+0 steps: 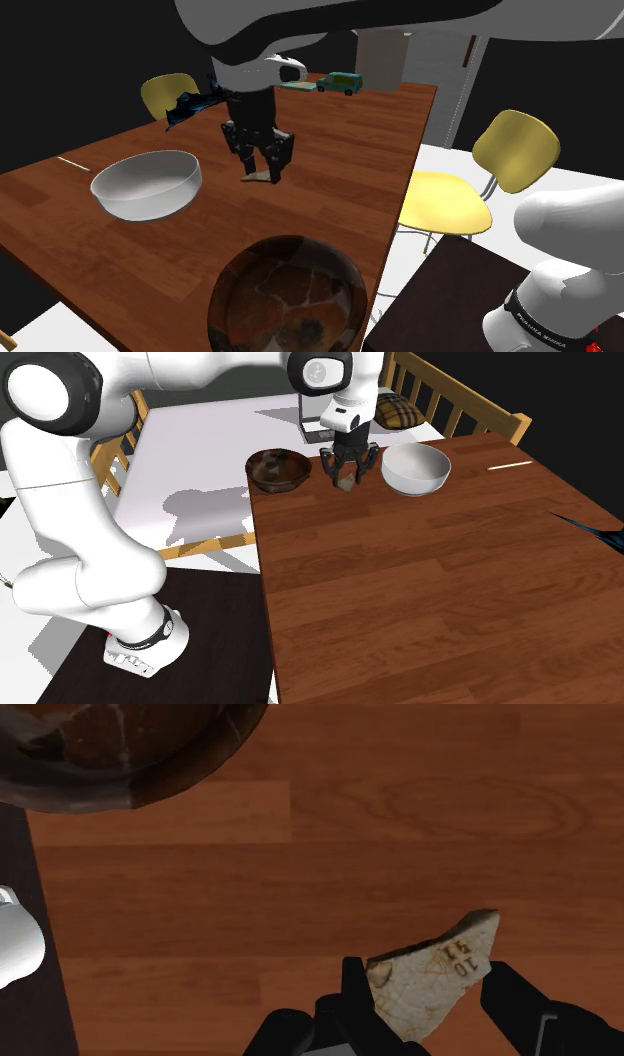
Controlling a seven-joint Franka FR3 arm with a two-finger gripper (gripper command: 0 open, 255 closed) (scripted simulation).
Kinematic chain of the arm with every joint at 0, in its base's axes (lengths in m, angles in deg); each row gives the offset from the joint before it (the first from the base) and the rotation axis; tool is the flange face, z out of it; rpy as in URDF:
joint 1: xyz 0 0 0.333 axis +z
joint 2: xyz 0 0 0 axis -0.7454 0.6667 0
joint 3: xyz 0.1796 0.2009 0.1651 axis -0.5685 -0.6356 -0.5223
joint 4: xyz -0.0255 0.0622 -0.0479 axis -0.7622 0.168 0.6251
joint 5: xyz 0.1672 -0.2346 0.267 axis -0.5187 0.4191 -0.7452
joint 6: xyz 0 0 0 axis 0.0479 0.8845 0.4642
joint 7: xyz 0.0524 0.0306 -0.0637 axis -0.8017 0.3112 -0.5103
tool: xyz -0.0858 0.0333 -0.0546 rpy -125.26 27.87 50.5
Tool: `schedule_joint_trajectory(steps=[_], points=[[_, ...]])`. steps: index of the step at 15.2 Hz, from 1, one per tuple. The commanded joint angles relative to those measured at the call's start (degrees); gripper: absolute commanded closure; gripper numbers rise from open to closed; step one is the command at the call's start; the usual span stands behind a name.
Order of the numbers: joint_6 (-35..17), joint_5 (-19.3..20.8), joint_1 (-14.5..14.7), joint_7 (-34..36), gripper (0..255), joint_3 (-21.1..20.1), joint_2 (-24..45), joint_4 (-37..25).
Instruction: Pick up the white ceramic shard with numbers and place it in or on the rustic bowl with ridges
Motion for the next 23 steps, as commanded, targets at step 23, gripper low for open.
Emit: schedule_joint_trajectory(steps=[23], points=[[10.6, -1.3, 28.2, 9.9, 255, 20.1, -3.6, 1.2]])
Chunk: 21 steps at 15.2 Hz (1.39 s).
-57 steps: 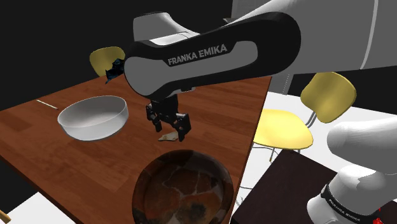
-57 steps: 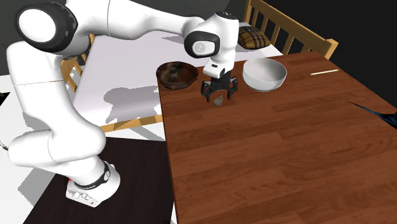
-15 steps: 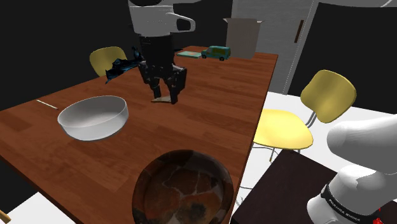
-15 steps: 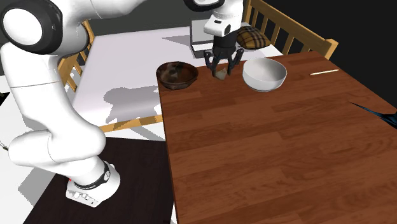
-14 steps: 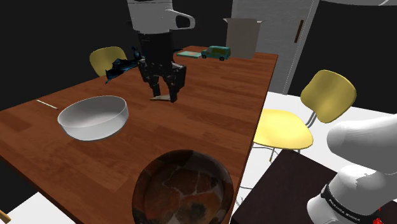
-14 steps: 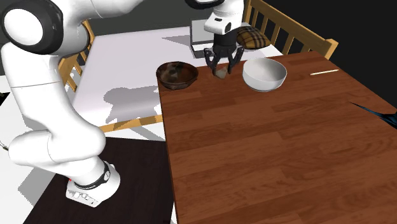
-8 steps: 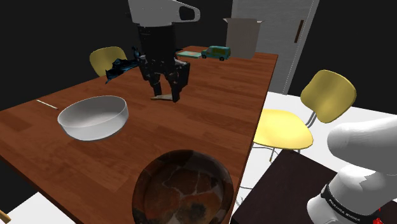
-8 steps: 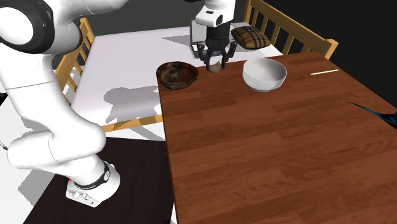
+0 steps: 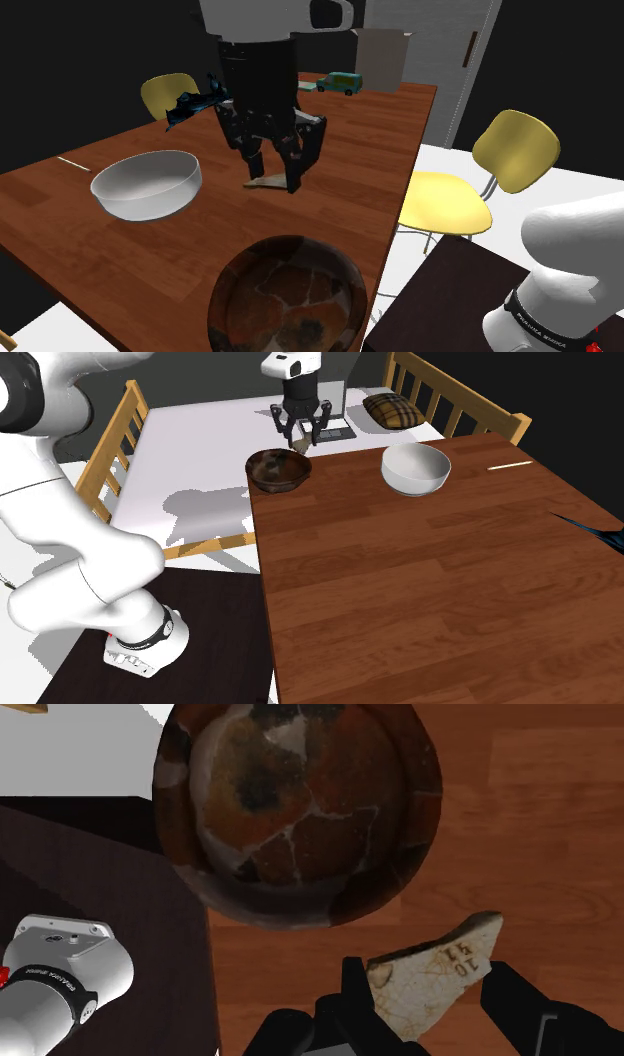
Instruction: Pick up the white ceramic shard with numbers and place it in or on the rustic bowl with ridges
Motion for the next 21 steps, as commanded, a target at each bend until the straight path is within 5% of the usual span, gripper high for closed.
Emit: schedule_joint_trajectory(steps=[1, 5, 21], points=[[0.8, -1.4, 3.8, 1.6, 255, 2.1, -1.9, 1.2], [3.2, -4.2, 11.1, 5.4, 255, 5.6, -6.0, 2.8], [-6.4, -8.0, 13.4, 3.1, 255, 2.8, -9.6, 14.8]])
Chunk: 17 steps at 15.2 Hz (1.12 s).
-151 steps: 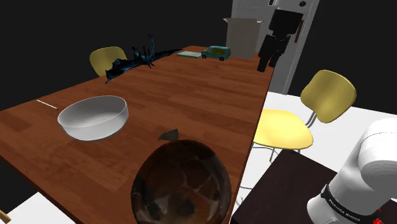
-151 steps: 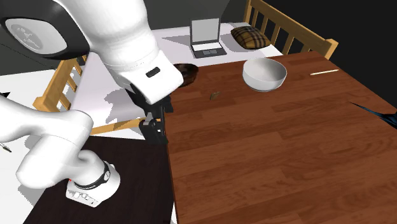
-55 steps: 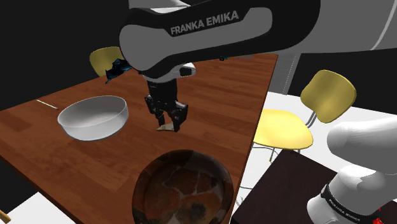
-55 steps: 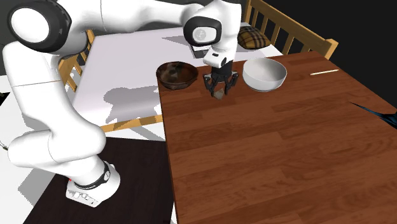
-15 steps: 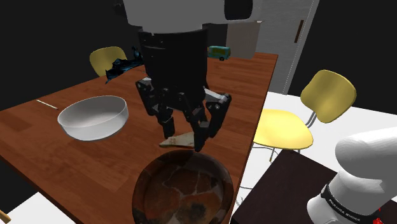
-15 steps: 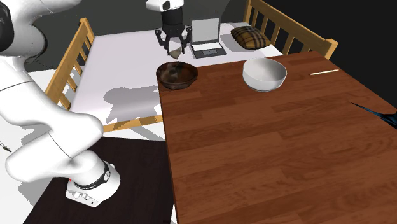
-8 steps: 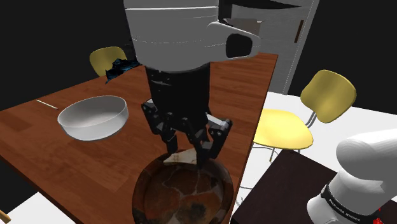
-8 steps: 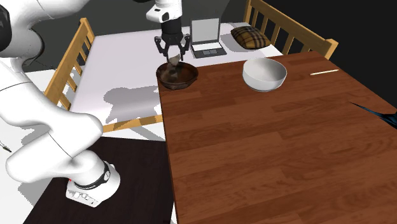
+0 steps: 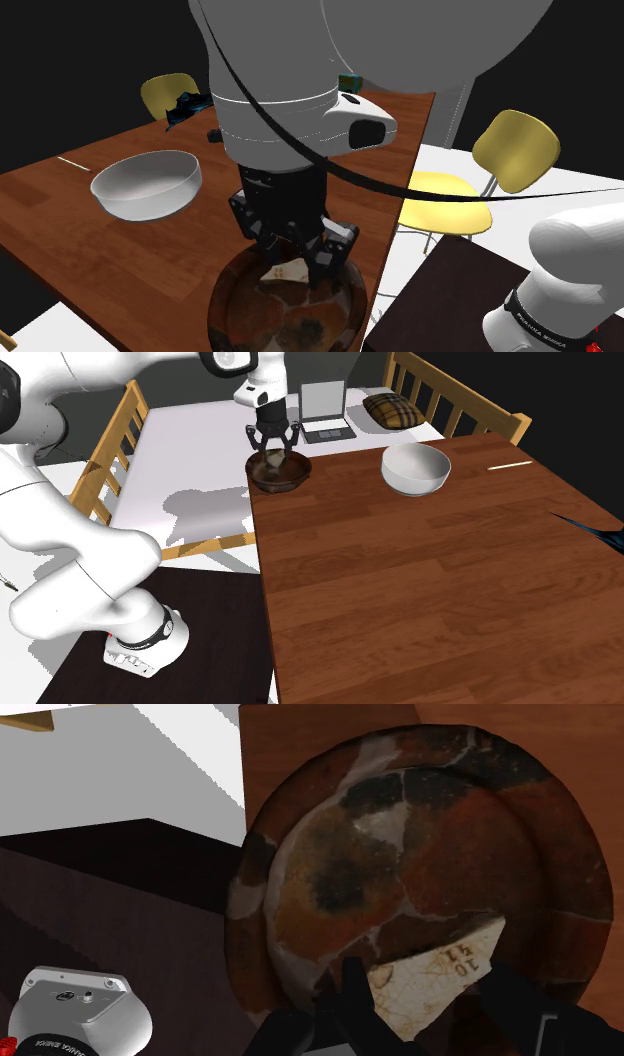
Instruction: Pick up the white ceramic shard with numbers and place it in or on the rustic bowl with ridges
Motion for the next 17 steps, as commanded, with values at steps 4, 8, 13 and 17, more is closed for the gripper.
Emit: schedule_joint_trajectory(steps=[4, 8, 13, 17], points=[[-0.4, -0.1, -0.1, -0.1, 255, -0.3, 0.0, 0.2], [-0.3, -0.1, -0.1, -0.1, 0, -0.3, 0.0, 0.2], [-0.3, -0.1, -0.1, -0.1, 0, -0.3, 0.0, 0.2], [5.6, 2.3, -1.4, 1.5, 0, 1.6, 2.1, -7.1]])
